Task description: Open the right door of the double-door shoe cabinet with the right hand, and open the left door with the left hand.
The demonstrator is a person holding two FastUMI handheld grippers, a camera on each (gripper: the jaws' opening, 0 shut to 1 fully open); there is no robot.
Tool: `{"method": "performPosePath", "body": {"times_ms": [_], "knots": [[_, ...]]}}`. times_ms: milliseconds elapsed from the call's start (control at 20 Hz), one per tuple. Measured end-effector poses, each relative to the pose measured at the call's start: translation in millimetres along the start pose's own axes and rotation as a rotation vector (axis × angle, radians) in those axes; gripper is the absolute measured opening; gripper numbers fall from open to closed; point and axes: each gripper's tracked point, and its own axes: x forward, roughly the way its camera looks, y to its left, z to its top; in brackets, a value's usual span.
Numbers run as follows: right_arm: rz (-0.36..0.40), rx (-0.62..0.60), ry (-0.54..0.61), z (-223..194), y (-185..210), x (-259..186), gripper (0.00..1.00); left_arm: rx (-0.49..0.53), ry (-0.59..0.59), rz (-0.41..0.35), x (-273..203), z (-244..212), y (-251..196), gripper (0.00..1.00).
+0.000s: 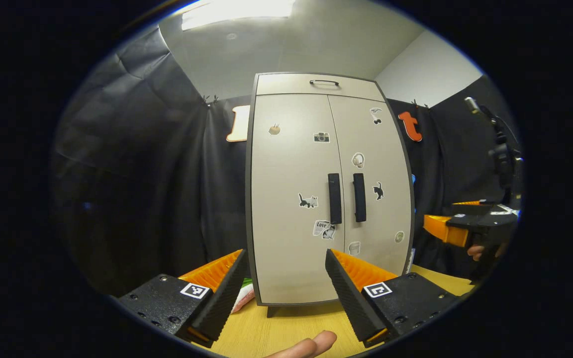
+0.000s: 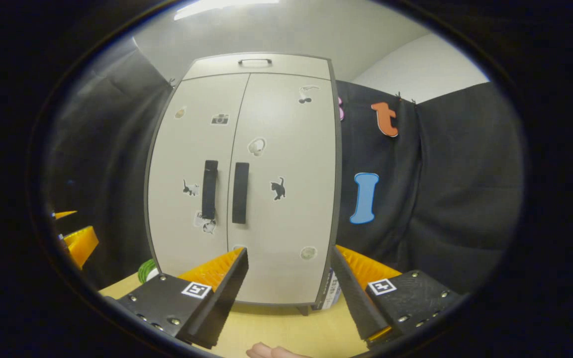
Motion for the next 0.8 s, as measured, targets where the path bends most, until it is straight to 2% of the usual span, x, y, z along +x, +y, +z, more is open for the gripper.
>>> {"method": "performPosePath", "body": {"times_ms": [100, 550, 800], "knots": [[0.009, 0.006, 0.006, 7, 8, 15, 0.99, -0.014, 0.002, -0.009, -1, -1, 0, 0.97], [0.078, 0.042, -0.021, 42, 59, 89, 0.99, -0.042, 0.012, -0.003, -7, -9, 17, 0.97], [0.104, 0.112, 0.011, 40, 81, 141, 0.98, -0.042, 0.021, -0.004, -11, -19, 26, 0.97]]}}
